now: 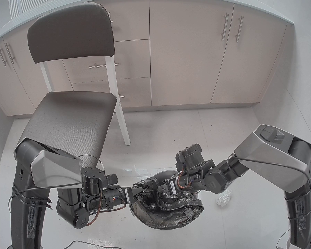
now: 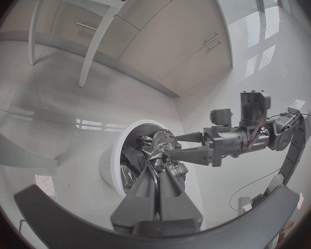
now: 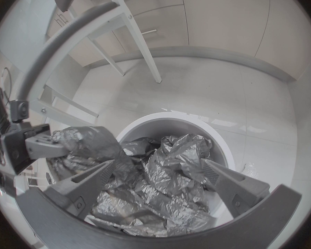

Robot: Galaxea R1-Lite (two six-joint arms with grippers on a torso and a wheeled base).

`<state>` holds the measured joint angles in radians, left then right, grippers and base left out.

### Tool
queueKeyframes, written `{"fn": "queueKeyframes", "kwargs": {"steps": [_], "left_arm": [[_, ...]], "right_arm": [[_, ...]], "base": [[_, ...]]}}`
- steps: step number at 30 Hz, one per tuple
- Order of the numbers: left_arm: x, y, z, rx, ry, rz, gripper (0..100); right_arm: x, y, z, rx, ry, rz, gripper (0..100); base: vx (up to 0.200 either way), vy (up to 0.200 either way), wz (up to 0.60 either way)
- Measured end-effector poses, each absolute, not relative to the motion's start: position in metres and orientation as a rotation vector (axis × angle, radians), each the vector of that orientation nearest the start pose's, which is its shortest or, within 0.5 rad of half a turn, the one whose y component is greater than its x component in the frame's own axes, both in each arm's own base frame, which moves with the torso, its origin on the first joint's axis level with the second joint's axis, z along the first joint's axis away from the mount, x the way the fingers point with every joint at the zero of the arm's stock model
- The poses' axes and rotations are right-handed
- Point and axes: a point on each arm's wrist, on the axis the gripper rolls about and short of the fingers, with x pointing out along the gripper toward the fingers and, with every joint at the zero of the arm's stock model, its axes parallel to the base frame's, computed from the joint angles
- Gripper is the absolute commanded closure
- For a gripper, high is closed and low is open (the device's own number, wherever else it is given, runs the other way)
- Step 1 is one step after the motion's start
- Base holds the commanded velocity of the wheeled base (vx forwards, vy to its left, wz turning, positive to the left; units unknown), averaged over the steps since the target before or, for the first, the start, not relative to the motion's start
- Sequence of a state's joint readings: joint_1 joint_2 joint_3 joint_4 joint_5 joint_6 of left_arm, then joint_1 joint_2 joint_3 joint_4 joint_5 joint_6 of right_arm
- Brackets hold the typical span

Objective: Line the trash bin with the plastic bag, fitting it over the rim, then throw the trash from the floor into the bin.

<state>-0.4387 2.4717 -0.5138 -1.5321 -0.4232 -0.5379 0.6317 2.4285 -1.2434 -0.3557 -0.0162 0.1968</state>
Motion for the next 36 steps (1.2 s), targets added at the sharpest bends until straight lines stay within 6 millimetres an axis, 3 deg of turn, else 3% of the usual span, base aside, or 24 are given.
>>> {"fn": "queueKeyframes", "kwargs": {"steps": [9, 16, 27, 36], "left_arm": [[0.296, -0.149, -0.046, -0.492, 0.656, -0.709, 100], [0.296, -0.149, -0.046, -0.492, 0.656, -0.709, 100], [0.296, -0.149, -0.047, -0.491, 0.657, -0.710, 100], [0.296, -0.149, -0.047, -0.491, 0.656, -0.709, 100]], "right_arm": [[0.299, 0.214, -0.016, -0.313, 0.869, 0.581, 0], [0.283, 0.201, -0.027, -0.429, 0.809, 0.639, 0], [0.299, 0.199, -0.055, -0.445, 0.812, 0.625, 0], [0.317, 0.198, -0.063, -0.440, 0.848, 0.602, 0]], "base": [[0.000, 0.000, 0.00], [0.000, 0.000, 0.00], [0.000, 0.000, 0.00], [0.000, 0.000, 0.00]]}}
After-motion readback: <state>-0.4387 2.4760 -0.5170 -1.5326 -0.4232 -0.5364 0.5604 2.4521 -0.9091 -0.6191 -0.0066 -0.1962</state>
